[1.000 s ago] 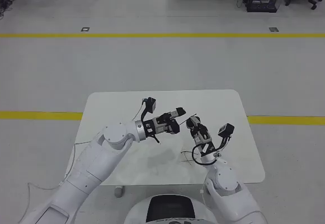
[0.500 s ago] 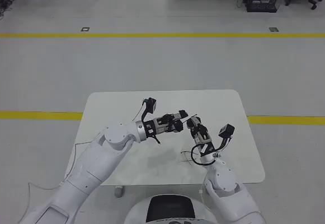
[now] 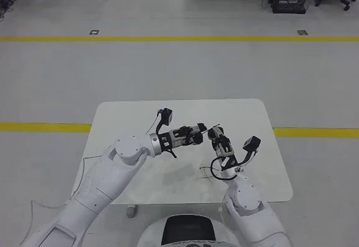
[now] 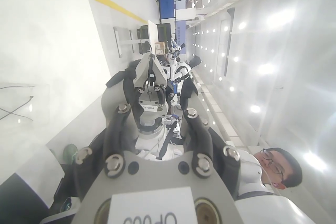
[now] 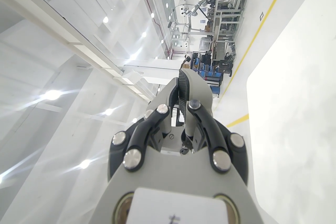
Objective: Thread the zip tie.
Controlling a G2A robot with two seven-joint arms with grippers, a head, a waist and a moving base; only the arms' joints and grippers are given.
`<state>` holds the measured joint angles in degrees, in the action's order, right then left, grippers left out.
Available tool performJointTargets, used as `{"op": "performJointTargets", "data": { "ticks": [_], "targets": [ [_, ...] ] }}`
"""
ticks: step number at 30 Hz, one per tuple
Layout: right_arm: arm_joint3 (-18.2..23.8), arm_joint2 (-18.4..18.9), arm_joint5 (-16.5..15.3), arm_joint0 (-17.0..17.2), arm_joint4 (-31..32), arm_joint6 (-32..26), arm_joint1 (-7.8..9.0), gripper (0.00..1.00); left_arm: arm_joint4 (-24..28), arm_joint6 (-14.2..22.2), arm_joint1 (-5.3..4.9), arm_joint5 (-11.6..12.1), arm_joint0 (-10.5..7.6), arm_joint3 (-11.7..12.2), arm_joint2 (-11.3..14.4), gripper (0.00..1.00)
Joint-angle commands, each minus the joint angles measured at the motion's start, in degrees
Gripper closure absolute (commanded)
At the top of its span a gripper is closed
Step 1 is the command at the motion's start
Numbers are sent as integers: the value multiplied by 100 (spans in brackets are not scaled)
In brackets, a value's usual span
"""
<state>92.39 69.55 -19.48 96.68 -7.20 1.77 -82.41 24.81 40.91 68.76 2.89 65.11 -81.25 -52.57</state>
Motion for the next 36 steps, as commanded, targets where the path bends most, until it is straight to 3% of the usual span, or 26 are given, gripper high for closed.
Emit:
{"op": "performJointTargets", "data": {
  "ticks": [1,28,36],
  "targets": [
    [-23,-15,0,-9,25,19,-9,100,4,-3,-5,-1,10,0,-7,71],
    [98,-56,0,71,217,166,-93,100,29,37,-73,-38,119,-85,-49,88],
    [150,-55,0,125,237,164,-106,100,40,17,-94,-52,170,-167,-66,100]
  ]
}}
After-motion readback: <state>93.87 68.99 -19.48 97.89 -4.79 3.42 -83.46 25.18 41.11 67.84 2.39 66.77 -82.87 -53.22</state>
